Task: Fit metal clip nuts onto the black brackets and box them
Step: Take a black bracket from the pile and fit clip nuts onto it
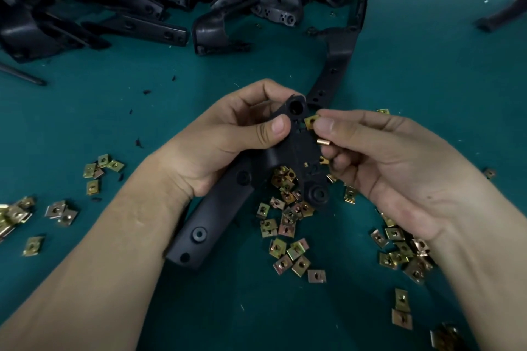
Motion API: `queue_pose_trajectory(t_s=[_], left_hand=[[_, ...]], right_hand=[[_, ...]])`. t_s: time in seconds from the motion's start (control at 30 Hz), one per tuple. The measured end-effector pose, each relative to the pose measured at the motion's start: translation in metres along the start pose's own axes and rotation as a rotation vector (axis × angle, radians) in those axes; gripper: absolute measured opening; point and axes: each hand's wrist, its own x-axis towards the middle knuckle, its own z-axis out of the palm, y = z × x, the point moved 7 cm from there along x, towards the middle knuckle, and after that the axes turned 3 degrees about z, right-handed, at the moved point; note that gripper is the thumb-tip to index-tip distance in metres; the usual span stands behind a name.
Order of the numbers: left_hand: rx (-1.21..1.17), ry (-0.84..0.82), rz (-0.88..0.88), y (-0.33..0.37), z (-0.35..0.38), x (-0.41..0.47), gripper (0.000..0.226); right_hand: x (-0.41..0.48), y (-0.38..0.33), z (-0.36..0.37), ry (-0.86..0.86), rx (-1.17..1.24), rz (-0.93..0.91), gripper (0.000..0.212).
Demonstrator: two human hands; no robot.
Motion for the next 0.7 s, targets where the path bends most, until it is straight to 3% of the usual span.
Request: queue_pose_trajectory(t_s=[0.7], left_hand=[[0.092,0.062,0.044,0.0020,-0.0010,0.0013,0.014]], right_hand=[[-0.0026,-0.0033,-0.0004,-0.112,-0.111,-0.022,0.031]])
